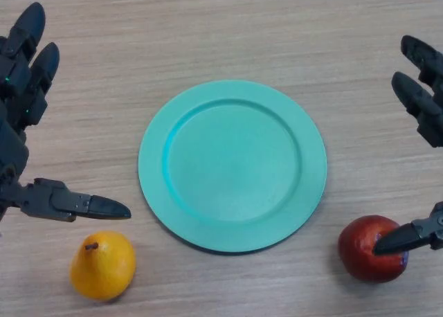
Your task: Pick up the yellow pear and place it on the plate
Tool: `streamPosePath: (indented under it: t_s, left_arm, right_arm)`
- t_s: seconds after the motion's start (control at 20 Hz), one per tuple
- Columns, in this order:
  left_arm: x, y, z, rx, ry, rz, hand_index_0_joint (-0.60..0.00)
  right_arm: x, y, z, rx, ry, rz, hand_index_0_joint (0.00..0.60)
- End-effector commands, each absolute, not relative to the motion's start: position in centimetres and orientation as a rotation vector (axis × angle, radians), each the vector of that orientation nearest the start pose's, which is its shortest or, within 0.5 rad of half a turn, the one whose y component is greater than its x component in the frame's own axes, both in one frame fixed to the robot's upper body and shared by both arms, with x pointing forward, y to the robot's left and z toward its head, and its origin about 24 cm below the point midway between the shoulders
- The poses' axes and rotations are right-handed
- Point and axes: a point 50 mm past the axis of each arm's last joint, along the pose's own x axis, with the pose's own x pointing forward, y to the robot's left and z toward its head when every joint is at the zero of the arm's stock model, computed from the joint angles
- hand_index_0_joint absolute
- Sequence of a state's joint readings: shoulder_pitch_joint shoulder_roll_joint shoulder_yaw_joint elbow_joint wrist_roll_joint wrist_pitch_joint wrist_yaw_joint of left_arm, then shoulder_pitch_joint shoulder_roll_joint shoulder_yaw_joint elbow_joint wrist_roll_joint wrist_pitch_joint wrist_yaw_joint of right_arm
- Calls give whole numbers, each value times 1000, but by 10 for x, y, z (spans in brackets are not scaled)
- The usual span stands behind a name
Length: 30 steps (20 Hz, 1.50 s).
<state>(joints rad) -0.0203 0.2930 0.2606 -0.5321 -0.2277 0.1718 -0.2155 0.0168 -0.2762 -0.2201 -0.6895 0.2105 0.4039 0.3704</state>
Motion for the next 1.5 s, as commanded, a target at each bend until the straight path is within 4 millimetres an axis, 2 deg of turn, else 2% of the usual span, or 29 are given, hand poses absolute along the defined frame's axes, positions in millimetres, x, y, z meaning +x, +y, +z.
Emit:
streamPosePath:
  t_s: [0.05,0.4,0.5,0.8,1.05,1.2,1.35,1.5]
  left_arm:
    - [214,224,202,233,-604,-44,0]
    - [203,222,199,256,-575,-88,0]
    - [192,222,195,277,-567,-133,0]
    - [160,231,184,345,-609,-85,0]
    - [146,242,167,330,-593,0,0]
    - [142,250,139,336,-521,38,0]
    - [140,248,119,352,-476,53,0]
    - [141,252,89,363,-390,80,0]
  right_arm:
    - [209,-196,196,-214,-453,260,0]
    - [209,-193,191,-194,-434,278,0]
    - [210,-192,190,-184,-417,291,0]
    - [220,-183,187,-179,-412,322,0]
    - [222,-178,182,-163,-371,366,0]
    - [226,-174,178,-143,-363,381,0]
    - [228,-172,178,-120,-351,396,0]
    - [228,-171,177,-110,-346,402,0]
